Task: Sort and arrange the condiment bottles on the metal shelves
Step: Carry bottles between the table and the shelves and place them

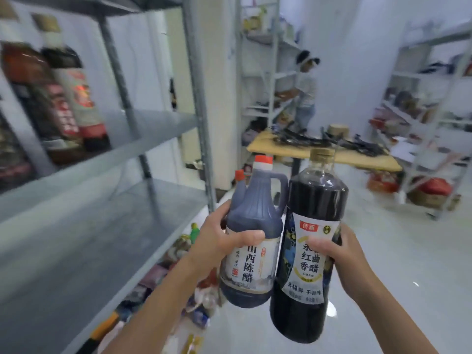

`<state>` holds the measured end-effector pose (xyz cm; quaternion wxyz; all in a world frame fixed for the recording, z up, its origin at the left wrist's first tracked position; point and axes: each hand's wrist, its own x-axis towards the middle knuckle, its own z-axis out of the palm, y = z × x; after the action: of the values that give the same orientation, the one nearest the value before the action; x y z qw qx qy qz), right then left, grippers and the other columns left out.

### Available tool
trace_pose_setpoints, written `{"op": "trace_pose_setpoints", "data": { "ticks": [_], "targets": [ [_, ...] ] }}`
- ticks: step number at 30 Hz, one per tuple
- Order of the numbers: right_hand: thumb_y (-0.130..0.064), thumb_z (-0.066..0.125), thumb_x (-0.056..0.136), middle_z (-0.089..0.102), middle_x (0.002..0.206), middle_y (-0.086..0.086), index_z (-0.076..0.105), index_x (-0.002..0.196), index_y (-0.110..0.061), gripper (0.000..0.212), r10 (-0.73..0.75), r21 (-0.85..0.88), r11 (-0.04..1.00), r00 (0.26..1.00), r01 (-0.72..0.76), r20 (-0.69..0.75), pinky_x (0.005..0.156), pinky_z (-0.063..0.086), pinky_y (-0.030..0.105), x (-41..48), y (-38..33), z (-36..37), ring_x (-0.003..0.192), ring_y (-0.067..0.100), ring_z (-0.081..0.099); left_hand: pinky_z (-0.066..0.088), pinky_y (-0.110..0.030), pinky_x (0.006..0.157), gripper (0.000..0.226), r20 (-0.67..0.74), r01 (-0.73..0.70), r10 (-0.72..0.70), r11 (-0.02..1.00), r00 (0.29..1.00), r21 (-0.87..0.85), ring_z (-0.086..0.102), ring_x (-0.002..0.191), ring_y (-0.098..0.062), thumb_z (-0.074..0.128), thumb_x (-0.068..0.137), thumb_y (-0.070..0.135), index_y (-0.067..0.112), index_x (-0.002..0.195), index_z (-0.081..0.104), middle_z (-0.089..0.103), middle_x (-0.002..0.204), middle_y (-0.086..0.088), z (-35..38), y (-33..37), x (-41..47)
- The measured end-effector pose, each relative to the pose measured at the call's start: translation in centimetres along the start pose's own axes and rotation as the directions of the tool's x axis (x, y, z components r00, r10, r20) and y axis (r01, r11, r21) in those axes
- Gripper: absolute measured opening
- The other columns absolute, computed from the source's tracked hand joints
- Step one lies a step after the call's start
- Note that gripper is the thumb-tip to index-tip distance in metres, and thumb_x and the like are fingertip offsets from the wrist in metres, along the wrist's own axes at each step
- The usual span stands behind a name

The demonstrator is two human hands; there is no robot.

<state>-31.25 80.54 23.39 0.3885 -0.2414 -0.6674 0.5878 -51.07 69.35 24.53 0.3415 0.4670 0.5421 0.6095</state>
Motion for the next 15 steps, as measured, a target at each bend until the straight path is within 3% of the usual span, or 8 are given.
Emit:
{"op": "trace_pose_setpoints", "data": {
  "ticks": [4, 8, 11, 15],
  "targets": [
    [-0.036, 0.073, 0.044, 0.074, 0.089, 0.01, 0.062, 0.1, -0.008, 0.064, -0.104, 0.067, 0.993, 0.988, 0.097, 0.116, 0.063, 0.057, 0.029, 7.6, -0.6, 1.5, 0.08, 0.028, 0.072, 0.054, -0.029, 0.07, 0.068, -0.143, -0.08, 0.09, 0.994, 0.986, 0.07, 0.07, 0.091, -0.024, 0.08, 0.051, 0.029, 0.016, 0.114, 0.059, 0.073, 0.101, -0.007, -2.7, 2.1, 3.7],
    [-0.034, 0.073, 0.05, 0.072, 0.097, 0.014, 0.061, 0.108, -0.008, 0.065, -0.193, 0.142, 0.977, 0.946, 0.16, 0.259, 0.072, 0.057, 0.04, 15.9, -0.8, 2.6, 0.087, 0.031, 0.07, 0.054, -0.025, 0.066, 0.067, -0.278, -0.132, 0.173, 0.979, 0.945, 0.158, 0.071, 0.087, -0.02, 0.08, 0.049, 0.031, 0.016, 0.111, 0.059, 0.074, 0.096, -0.004, -4.5, 3.7, 8.2],
    [-0.033, 0.076, 0.051, 0.072, 0.099, 0.014, 0.06, 0.11, -0.009, 0.066, -0.234, 0.178, 0.967, 0.903, 0.18, 0.359, 0.077, 0.056, 0.047, 22.3, -1.6, 3.2, 0.09, 0.032, 0.07, 0.055, -0.029, 0.068, 0.07, -0.392, -0.145, 0.233, 0.96, 0.89, 0.241, 0.071, 0.089, -0.021, 0.08, 0.048, 0.034, 0.016, 0.112, 0.059, 0.073, 0.098, -0.003, -5.6, 4.7, 12.1],
    [-0.033, 0.082, 0.048, 0.073, 0.097, 0.007, 0.06, 0.109, -0.011, 0.069, -0.328, 0.181, 0.944, 0.81, 0.274, 0.487, 0.073, 0.059, 0.039, 29.8, -2.6, 4.6, 0.089, 0.025, 0.071, 0.053, -0.021, 0.063, 0.069, -0.526, -0.154, 0.337, 0.92, 0.781, 0.359, 0.071, 0.082, -0.011, 0.081, 0.044, 0.037, 0.023, 0.108, 0.06, 0.074, 0.092, 0.006, -6.9, 5.2, 16.4]
  ]
}}
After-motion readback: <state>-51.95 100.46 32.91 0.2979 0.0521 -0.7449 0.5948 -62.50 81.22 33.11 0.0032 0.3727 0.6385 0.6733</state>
